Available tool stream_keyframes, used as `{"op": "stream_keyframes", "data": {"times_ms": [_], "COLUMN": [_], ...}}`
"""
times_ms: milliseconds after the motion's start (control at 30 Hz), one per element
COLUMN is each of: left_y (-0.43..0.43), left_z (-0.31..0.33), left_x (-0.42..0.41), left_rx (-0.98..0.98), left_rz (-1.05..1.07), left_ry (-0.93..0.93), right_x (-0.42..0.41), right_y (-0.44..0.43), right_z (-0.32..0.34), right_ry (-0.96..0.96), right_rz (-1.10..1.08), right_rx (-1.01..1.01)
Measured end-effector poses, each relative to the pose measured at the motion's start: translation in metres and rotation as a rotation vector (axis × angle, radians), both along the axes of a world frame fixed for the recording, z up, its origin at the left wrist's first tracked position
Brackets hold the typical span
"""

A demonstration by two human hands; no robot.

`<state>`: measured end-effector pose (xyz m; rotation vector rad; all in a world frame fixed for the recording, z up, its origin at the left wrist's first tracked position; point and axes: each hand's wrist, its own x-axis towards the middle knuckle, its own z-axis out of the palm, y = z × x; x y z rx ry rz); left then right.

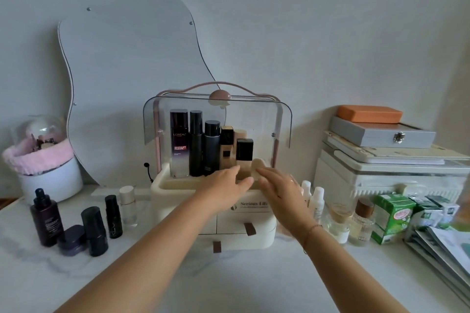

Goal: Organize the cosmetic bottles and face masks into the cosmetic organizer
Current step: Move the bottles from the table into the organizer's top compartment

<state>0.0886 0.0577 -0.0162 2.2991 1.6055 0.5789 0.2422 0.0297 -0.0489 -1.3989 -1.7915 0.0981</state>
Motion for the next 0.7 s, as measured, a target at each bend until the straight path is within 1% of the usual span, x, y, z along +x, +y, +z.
{"op": "stream_keyframes", "data": {"times_ms": [100, 267, 400, 467, 533, 600, 700], "left_y": [0.009, 0.019, 0.019, 0.02, 0.021, 0.023, 0.025], "left_z": [-0.004, -0.003, 0.0, 0.001, 0.0, -0.001, 0.003], "left_x": [0.0, 0.0, 0.005, 0.007, 0.006, 0.003, -0.003], "left_rx": [-0.019, -0.102, -0.134, -0.169, -0.193, -0.22, -0.308], "left_rz": [0.039, 0.03, 0.01, -0.009, -0.028, -0.043, -0.115], "left_ry": [-0.009, -0.097, -0.062, -0.055, -0.045, -0.081, -0.225], "right_x": [0.006, 0.008, 0.01, 0.01, 0.01, 0.009, 0.007], "right_y": [0.008, 0.024, 0.025, 0.026, 0.023, 0.016, 0.007], "right_z": [-0.001, 0.004, 0.006, 0.004, 0.002, 0.003, 0.011], "right_ry": [-0.063, -0.141, -0.187, -0.22, -0.263, -0.301, -0.394], "right_rz": [0.097, 0.08, 0.141, 0.127, 0.074, 0.054, 0.152], "right_rx": [-0.047, -0.098, -0.121, -0.148, -0.111, -0.024, 0.002]}}
